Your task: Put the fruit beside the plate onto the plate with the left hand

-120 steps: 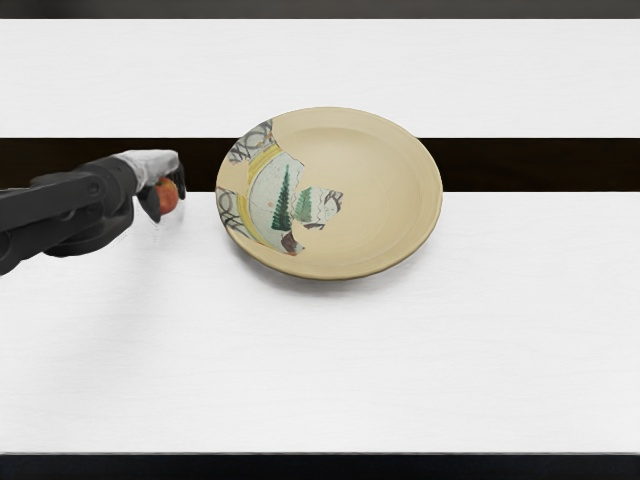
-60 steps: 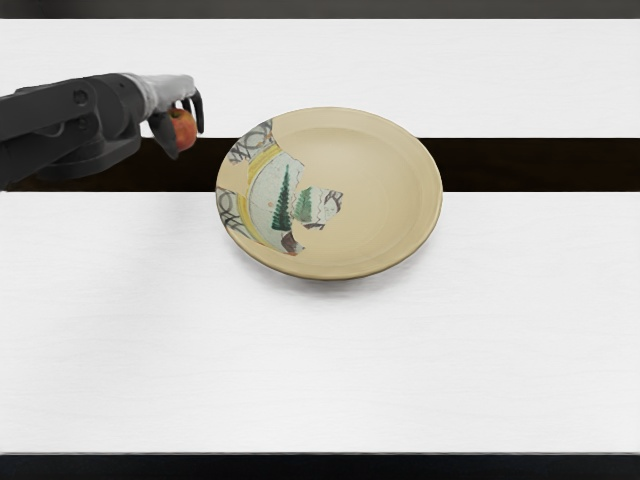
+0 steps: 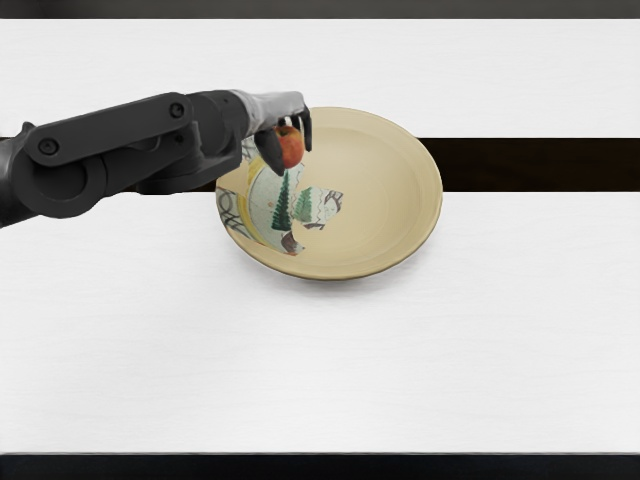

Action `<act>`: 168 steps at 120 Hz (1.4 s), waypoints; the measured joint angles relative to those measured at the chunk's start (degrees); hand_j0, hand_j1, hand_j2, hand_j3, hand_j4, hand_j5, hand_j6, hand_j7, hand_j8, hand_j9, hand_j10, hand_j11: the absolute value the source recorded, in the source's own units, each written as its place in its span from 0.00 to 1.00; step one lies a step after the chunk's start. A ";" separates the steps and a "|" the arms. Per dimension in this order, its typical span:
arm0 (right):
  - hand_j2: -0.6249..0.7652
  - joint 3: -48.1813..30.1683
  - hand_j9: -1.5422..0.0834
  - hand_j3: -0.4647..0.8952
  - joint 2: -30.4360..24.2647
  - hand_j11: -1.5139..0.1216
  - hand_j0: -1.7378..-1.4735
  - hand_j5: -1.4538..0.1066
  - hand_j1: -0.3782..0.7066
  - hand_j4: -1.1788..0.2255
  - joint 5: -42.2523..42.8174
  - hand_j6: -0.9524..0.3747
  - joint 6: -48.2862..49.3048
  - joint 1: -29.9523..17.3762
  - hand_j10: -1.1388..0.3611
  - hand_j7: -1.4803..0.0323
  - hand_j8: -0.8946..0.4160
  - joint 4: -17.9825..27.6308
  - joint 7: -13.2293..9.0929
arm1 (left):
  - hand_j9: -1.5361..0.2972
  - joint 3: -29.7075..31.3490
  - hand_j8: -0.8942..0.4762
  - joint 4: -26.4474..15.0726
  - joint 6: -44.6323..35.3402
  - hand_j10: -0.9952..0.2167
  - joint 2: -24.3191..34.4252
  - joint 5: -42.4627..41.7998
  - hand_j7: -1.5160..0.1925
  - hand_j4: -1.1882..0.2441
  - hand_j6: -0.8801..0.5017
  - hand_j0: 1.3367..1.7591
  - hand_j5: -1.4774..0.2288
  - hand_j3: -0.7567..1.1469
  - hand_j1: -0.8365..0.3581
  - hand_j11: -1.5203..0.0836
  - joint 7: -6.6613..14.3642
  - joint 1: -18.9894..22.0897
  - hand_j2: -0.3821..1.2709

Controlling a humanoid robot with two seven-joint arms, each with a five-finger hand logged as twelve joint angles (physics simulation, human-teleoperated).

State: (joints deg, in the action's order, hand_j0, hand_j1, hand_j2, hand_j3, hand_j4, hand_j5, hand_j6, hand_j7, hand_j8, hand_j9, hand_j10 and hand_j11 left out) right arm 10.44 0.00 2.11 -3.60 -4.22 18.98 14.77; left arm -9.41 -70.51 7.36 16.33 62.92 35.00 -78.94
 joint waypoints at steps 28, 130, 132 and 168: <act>0.45 0.02 0.94 0.34 0.00 0.91 0.30 0.92 0.05 0.83 0.00 0.71 0.00 0.00 0.75 0.96 0.67 0.01 0.00 | 0.34 0.22 0.35 0.37 0.00 0.27 -0.15 0.18 0.35 0.37 0.31 0.74 0.33 0.40 0.50 0.37 0.00 4.93 0.31; 0.45 0.02 0.94 0.34 0.00 0.91 0.30 0.92 0.05 0.83 0.00 0.71 0.00 0.00 0.75 0.96 0.67 0.04 0.00 | 0.81 -15.49 0.63 0.99 14.56 0.79 6.17 -36.66 0.85 0.80 0.61 0.76 0.83 0.40 0.96 0.91 0.00 6.66 0.24; 0.45 0.02 0.94 0.34 0.00 0.91 0.30 0.92 0.05 0.83 0.00 0.71 0.00 0.00 0.75 0.96 0.67 0.03 0.00 | 0.81 -16.52 0.63 0.96 16.37 0.79 6.58 -38.22 0.86 0.80 0.61 0.76 0.84 0.40 0.96 0.92 0.00 7.45 0.24; 0.45 0.01 0.94 0.34 0.00 0.91 0.30 0.92 0.05 0.83 0.00 0.71 0.00 0.00 0.75 0.96 0.67 0.01 0.00 | 0.83 -26.52 0.64 0.85 27.02 0.81 17.30 -57.29 0.88 0.82 0.63 0.76 0.86 0.40 0.98 0.94 0.00 16.10 0.23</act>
State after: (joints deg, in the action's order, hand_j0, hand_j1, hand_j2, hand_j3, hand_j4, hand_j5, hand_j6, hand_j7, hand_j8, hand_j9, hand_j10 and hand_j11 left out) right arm 10.45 0.00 2.11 -3.60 -4.22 18.99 14.77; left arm -35.93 -69.66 34.38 33.64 5.63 35.00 -62.84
